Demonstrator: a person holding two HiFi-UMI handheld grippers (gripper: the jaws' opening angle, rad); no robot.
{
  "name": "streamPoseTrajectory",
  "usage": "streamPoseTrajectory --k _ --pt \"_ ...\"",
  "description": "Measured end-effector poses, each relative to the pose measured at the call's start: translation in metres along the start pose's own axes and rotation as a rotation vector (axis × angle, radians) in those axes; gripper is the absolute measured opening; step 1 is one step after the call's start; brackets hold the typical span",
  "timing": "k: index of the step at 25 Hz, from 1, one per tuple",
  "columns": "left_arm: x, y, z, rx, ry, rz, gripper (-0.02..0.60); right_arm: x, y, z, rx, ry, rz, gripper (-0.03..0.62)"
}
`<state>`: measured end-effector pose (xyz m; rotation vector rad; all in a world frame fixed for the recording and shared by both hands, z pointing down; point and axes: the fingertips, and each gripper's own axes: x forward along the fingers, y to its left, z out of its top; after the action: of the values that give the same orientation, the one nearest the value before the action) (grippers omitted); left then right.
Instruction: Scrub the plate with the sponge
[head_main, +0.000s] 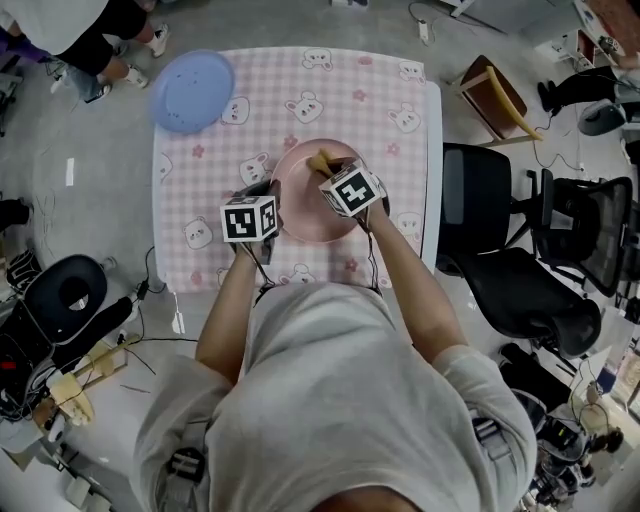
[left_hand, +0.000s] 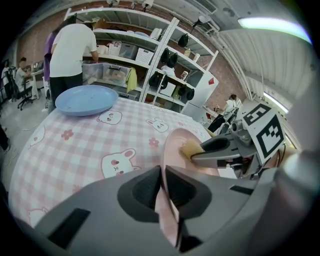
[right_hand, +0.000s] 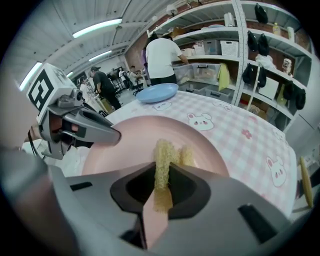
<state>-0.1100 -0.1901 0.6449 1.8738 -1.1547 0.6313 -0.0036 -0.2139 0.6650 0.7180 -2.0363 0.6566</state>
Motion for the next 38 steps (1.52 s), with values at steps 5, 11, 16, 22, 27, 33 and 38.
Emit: streamPoseTrajectory --k 5,11,16,22,27,33,38 --pt "0.003 0.003 -0.003 -0.006 0.012 0.005 0.031 0.01 0.039 0.006 -0.093 0.002 0.092 0.066" --pt "0.005 0.008 -0.003 0.002 0.012 0.004 0.029 0.02 0.076 0.001 -0.203 0.016 0.173 0.066" --pt "0.007 0.011 -0.011 -0.027 0.032 0.013 0.029 0.017 0.095 -0.015 -0.262 0.065 0.203 0.066" --pt "0.01 0.02 -0.019 -0.07 0.04 0.012 0.028 0.018 0.11 -0.038 -0.32 0.129 0.229 0.066" --pt "0.01 0.021 -0.02 -0.074 0.039 0.01 0.028 0.01 0.11 -0.058 -0.334 0.171 0.251 0.066" --pt "0.01 0.02 -0.019 -0.068 0.039 0.007 0.028 0.0 0.09 -0.077 -0.281 0.19 0.229 0.066" --pt "0.011 0.019 -0.021 -0.072 0.04 0.005 0.028 -0.007 0.066 -0.087 -0.226 0.206 0.201 0.066"
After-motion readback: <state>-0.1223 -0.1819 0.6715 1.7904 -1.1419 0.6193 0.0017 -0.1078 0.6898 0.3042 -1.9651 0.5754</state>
